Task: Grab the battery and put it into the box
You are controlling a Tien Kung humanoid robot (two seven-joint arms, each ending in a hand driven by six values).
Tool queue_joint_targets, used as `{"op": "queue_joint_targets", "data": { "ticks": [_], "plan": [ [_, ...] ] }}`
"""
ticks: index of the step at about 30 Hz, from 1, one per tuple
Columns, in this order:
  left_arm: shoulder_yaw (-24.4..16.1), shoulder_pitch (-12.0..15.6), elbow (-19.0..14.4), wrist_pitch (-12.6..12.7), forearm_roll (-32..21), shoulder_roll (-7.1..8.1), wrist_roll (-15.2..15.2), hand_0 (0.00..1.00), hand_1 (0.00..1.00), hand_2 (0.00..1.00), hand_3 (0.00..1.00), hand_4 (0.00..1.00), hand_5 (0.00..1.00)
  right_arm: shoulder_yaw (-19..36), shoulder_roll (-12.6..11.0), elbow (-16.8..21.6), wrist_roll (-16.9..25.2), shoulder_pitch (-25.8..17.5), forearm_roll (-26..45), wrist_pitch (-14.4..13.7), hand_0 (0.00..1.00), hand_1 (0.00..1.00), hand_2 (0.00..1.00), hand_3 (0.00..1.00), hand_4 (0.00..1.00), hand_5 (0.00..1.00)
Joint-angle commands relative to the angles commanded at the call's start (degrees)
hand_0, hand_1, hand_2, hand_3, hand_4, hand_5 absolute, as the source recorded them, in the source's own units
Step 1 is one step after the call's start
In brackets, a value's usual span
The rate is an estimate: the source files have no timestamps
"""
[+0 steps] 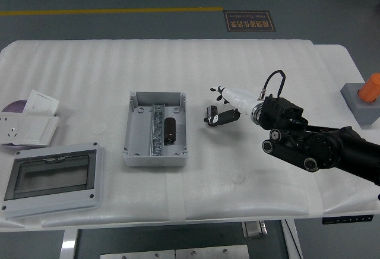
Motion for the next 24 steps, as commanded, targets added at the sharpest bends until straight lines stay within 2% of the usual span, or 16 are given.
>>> {"op": "queue_joint_targets", "data": {
  "ticks": [10, 23, 24],
  "plan": [
    [-0.4, 0.2, 0.0, 0.0, 0.2, -0.17, 0.0, 0.618, 0.648, 0.517, 0.549, 0.590, 0.362, -1.3, -1.3, 3.3, -0.9, -0.6, -2.2, 1.4, 0.867, 0.781, 0.866, 0.998, 0.915, 0.553],
    [-0.6, 0.0, 0.0, 0.0, 0.4, -0.16, 0.0, 0.617, 0.647, 0.517, 0.551, 0.578, 0.381, -4.0, -1.1, 0.3, -0.2, -1.1, -2.6, -2.1, 0.872, 0.782, 0.863, 0.998, 0.930, 0.578],
    [-0.6, 0.0, 0.0, 0.0, 0.4, -0.15, 0.0, 0.617, 0.647, 0.517, 0.552, 0.572, 0.385, -4.2, -1.0, 0.1, 0.0, -1.1, -2.6, -2.3, 0.836, 0.745, 0.783, 0.987, 0.906, 0.549]
  ]
}}
